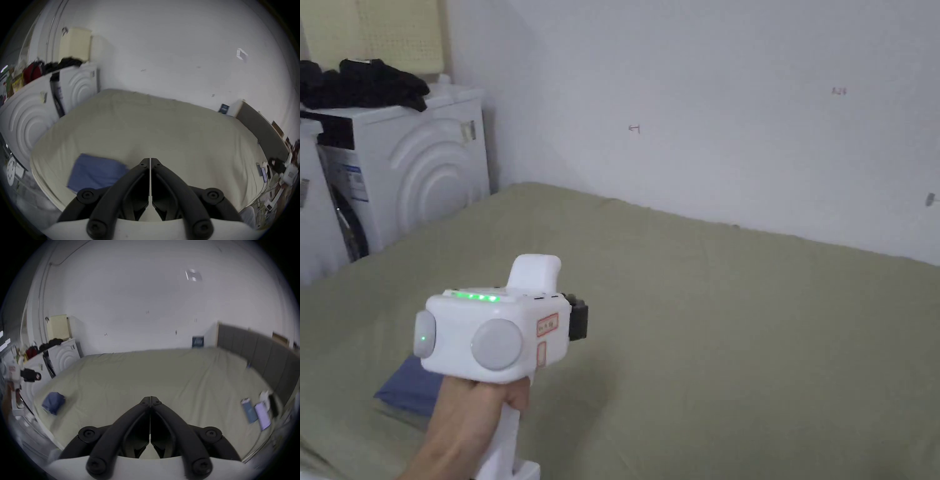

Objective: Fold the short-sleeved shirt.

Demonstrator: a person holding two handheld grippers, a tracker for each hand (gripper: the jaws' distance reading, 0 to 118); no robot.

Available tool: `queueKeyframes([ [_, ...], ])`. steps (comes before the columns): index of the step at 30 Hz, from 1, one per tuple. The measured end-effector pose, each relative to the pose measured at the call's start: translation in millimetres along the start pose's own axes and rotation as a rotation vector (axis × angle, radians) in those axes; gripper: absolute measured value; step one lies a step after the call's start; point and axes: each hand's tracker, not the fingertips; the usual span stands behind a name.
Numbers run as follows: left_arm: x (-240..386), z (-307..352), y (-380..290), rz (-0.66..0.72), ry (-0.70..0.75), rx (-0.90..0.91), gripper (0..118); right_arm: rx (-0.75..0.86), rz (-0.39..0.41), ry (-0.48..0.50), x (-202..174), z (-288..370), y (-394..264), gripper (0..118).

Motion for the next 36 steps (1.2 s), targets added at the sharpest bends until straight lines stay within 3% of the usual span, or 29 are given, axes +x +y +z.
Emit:
queueKeyframes([
  [2, 35.2, 1.5, -8.2, 0.028, -0.067, 0.019, 0, 0.037, 0.005, -0.016, -2.4, 13.5, 6.9, 1],
  [4, 69.3, 8.3, -7.7, -0.092, -0.062, 0.121, 0, 0.049, -0.005, -0.009, -1.3, 22.8, 10.5, 1],
  [10, 133.6, 24.8, -29.1, -0.228, 0.029, 0.296, 0, 0.139, 0.027, -0.061, 5.7, 38.2, 11.7, 1],
  [14, 145.4, 29.0, -37.3, -0.245, 0.044, 0.351, 0, 0.179, 0.053, -0.075, 3.6, 48.1, 9.5, 1],
  [26, 141.1, 26.8, -44.2, -0.287, 0.037, 0.341, 0, 0.177, 0.023, -0.064, 4.9, 44.3, 1.5, 1],
  [28, 141.4, 26.3, -45.1, -0.297, 0.046, 0.348, 11, 0.183, 0.025, -0.065, 4.7, 43.6, 2.1, 11],
  [29, 141.1, 26.5, -44.9, -0.297, 0.049, 0.353, 31, 0.184, 0.031, -0.068, 2.1, 43.8, 2.9, 26],
  [30, 140.8, 26.8, -44.3, -0.295, 0.053, 0.359, 79, 0.187, 0.036, -0.078, 1.9, 43.6, 3.2, 73],
  [31, 139.5, 26.9, -43.7, -0.278, 0.080, 0.358, 114, 0.203, 0.042, -0.087, 3.2, 43.3, 2.5, 107],
  [32, 138.6, 27.7, -43.5, -0.278, 0.095, 0.359, 118, 0.215, 0.039, -0.089, 5.1, 42.7, 2.2, 118],
  [34, 133.8, 23.3, -42.4, -0.281, 0.121, 0.355, 118, 0.165, 0.002, -0.079, 12.7, 35.9, 4.0, 118],
  [36, 130.1, 33.2, -46.4, -0.298, 0.131, 0.382, 118, 0.215, -0.008, -0.073, 18.7, 36.5, -0.9, 118],
])
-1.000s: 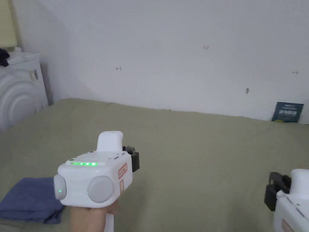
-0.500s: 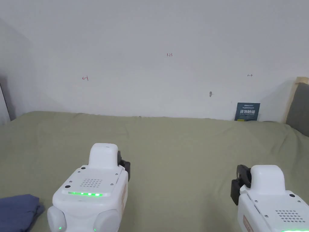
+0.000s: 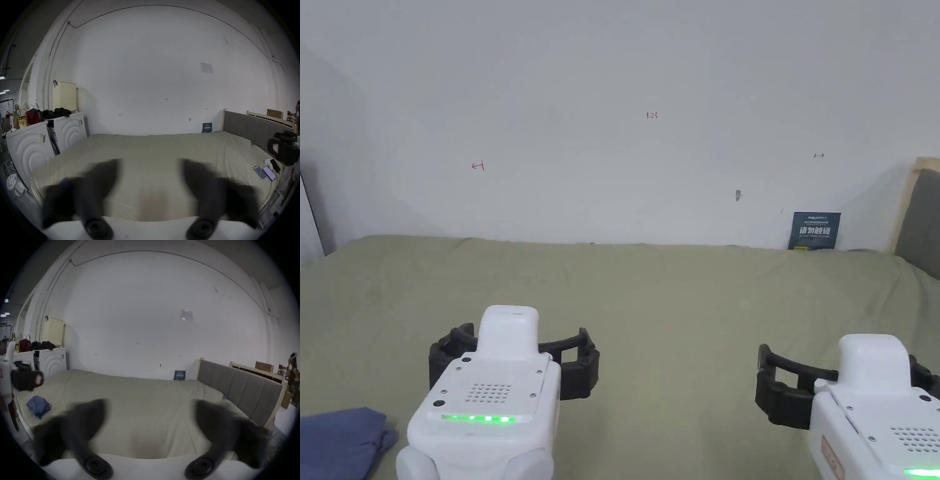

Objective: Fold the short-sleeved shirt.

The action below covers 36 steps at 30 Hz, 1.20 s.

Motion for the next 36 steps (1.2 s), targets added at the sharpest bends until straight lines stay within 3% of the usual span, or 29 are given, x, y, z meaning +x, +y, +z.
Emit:
queueKeyframes([
  [3, -2.2, -0.2, 7.0, -0.011, 0.012, -0.049, 118, -0.015, 0.012, -0.019, -1.7, 1.4, -2.5, 118],
  [9, 1.1, -14.4, 1.2, 0.026, -0.172, -0.183, 118, -0.027, 0.036, 0.000, -6.2, 5.4, -2.1, 118],
  [14, 10.4, 2.6, 11.2, -0.029, -0.145, -0.145, 118, -0.028, 0.036, 0.014, -8.2, 3.4, 4.0, 118],
  [22, -10.9, -7.7, 15.2, 0.090, -0.196, -0.139, 118, -0.035, 0.035, 0.036, -11.8, 7.7, 6.3, 118],
  [36, -2.1, 3.4, 19.1, 0.031, -0.148, -0.133, 118, -0.038, 0.035, 0.061, -15.9, 7.4, 8.6, 118],
])
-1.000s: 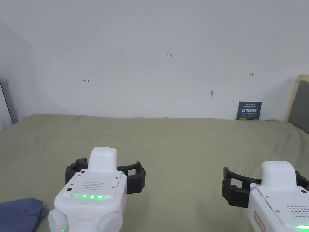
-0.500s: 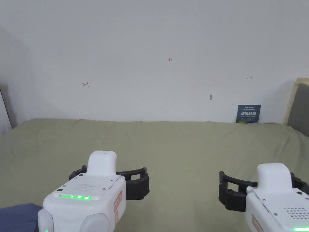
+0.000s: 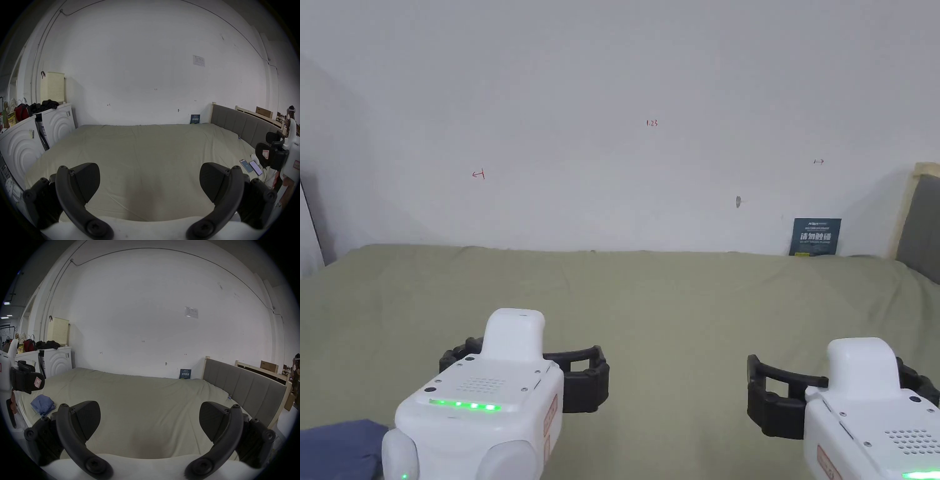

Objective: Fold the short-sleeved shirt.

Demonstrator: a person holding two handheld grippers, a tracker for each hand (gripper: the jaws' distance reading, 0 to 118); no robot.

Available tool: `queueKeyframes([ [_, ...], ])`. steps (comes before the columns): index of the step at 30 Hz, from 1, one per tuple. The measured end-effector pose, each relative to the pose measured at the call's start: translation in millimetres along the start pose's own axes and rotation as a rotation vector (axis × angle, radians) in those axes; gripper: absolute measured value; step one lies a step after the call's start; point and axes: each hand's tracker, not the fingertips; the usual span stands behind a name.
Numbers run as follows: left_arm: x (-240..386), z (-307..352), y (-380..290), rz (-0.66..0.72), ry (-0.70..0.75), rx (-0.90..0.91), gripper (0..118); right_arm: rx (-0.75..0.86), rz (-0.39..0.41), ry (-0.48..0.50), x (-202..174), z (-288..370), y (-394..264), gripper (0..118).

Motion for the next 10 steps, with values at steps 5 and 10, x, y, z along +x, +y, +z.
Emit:
queueKeyframes([
  [5, 3.5, -2.5, 1.9, -0.010, 0.050, -0.025, 118, -0.006, -0.005, 0.012, -0.7, 1.0, 3.0, 118],
  [10, -15.5, -7.8, 5.3, 0.172, -0.051, -0.027, 118, -0.008, -0.013, 0.014, 0.8, -0.1, 2.6, 118],
])
